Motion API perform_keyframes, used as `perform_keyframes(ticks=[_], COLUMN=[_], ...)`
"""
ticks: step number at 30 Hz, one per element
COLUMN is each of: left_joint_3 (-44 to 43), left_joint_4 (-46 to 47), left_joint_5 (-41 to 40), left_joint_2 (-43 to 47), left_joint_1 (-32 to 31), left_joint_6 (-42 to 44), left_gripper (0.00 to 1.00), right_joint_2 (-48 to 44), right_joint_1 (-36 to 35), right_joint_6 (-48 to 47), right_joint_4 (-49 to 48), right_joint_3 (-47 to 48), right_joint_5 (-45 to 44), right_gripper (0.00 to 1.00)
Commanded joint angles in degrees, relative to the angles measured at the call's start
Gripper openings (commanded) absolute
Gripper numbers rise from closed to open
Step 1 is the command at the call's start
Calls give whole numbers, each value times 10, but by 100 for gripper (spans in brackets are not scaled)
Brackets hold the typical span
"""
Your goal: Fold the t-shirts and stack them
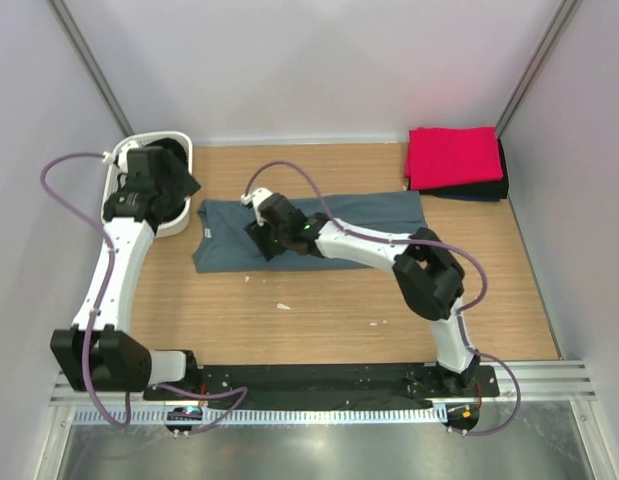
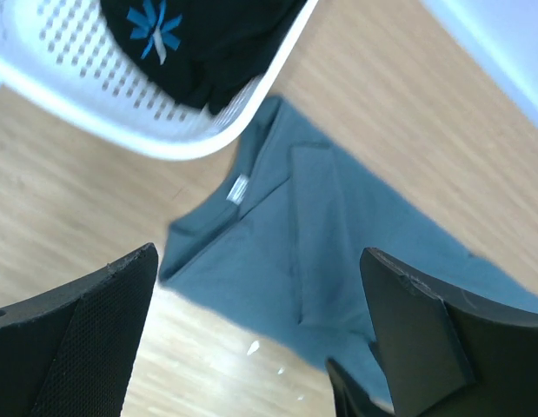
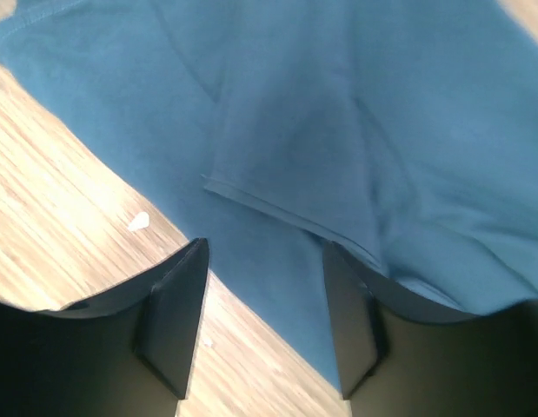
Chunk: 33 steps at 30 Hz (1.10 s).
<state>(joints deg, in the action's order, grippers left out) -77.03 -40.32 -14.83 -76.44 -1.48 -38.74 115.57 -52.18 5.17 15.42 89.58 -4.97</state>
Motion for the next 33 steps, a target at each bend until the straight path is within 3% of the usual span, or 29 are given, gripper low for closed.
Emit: perform_keyframes(ticks=[1,4,8,16,24,33], left_joint_3=[74,119,166,175,186,197], left_joint_4=[4,9,36,43,39,46], left_joint_5=[52,52,60,71,61,71], left_joint_2=[39,77,112,129,133,136], left_joint_1=[29,42,50,60,71,75], left_joint_6=[-16,-19,-11,-5,-11,-15], left_gripper=[100,100,100,100,100,100], right_joint_2=[35,78,112,139,149,178], right_joint_1=[-18,-24,-34,-42,-42,-42], right_joint_6=[-23,-2,8,6,4,4], right_joint_4=[-6,26,51,52,55,73], right_joint_3=[76,128,156,170,179,197], right_joint_5=[-35,-59,-76,-93,-19,-29], right_gripper=[56,46,45,46,51,52])
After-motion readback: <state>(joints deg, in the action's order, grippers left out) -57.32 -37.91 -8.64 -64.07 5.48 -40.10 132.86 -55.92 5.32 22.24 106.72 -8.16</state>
